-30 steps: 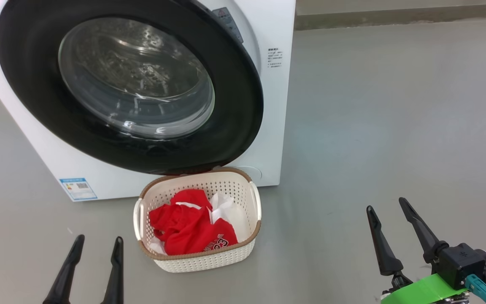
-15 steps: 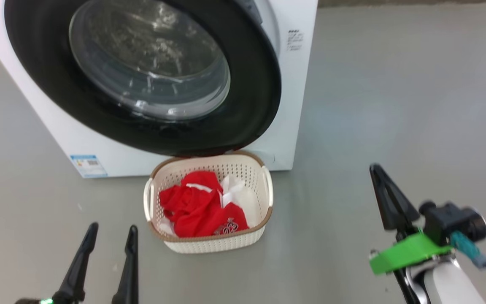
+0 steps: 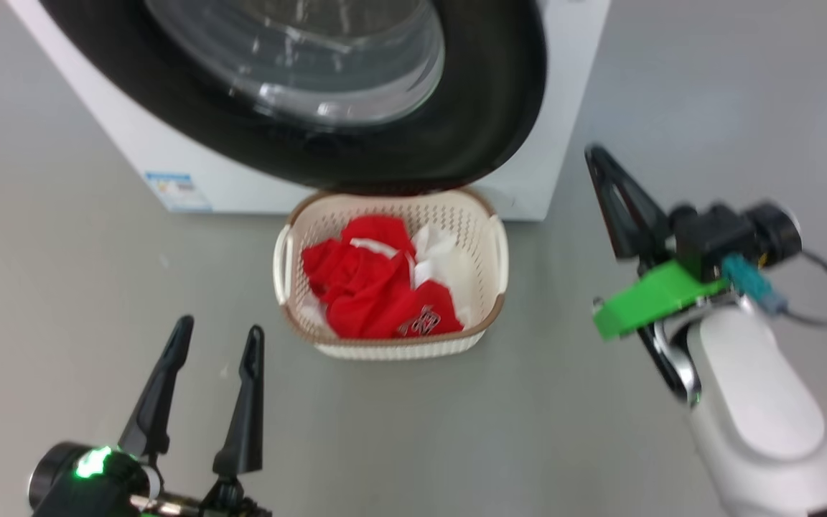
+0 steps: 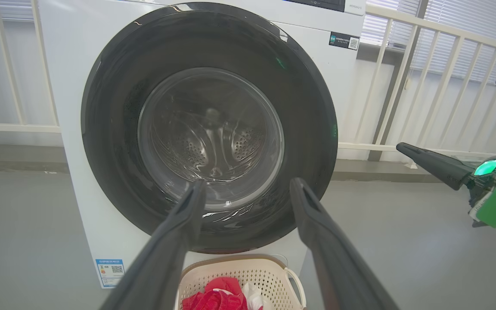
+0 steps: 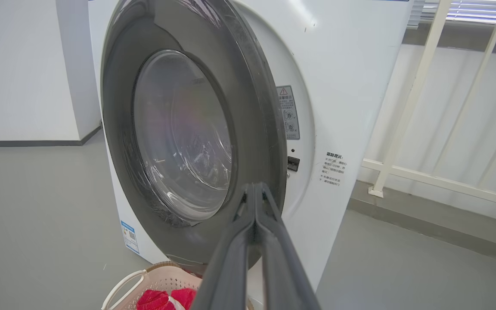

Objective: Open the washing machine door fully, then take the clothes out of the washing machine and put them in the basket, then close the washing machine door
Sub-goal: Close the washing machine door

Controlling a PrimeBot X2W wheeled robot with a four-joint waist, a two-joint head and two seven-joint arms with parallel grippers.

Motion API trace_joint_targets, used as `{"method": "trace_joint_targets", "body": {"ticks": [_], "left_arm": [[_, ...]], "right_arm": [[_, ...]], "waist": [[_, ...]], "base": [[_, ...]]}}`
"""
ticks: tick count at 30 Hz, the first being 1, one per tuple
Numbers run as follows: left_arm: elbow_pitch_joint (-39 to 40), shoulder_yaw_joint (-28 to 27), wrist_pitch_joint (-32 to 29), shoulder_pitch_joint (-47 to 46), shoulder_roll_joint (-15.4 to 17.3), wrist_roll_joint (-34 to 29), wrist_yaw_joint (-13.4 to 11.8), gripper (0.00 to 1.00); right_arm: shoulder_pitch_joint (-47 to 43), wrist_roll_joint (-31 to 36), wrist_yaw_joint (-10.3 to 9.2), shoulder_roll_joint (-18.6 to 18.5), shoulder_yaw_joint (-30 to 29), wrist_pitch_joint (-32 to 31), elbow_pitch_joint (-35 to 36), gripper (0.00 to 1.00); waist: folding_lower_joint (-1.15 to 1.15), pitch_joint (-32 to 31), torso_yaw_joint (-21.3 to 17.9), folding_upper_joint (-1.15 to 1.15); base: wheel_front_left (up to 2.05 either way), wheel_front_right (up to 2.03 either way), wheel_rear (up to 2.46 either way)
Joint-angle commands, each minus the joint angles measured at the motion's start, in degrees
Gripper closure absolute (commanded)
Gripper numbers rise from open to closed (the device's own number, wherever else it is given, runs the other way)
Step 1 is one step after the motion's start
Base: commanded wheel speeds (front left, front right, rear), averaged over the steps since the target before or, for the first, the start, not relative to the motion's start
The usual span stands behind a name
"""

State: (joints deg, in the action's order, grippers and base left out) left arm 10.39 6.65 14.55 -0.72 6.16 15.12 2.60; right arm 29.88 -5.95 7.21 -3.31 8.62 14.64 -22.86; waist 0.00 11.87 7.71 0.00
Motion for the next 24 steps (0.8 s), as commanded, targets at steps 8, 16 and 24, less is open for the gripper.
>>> {"method": "trace_joint_targets", "body": {"ticks": [8,16,24], "left_arm": [[1.29,-1.84,0.45,-5.07,-0.97,-0.11,1.62,0.00],[0.62,-1.69,0.45,-7.31,-2.03,-0.20,2.89,0.00],[0.39,-1.36,0.45,-9.24,-2.59,-0.50,3.68,0.00]], "right_arm": [[12.16,1.07,0.28,-0.85,2.97,0.36,-4.74,1.00],[20.01,1.14,0.28,-1.82,3.84,0.36,-8.55,1.00],[26.52,2.50,0.28,-3.24,3.71,0.36,-10.22,1.00]], "waist": [[0.00,8.86,5.49,0.00],[0.00,12.85,7.39,0.00],[0.00,16.13,8.78,0.00]], "base": [[0.00,0.00,0.00],[0.00,0.00,0.00],[0.00,0.00,0.00]]}}
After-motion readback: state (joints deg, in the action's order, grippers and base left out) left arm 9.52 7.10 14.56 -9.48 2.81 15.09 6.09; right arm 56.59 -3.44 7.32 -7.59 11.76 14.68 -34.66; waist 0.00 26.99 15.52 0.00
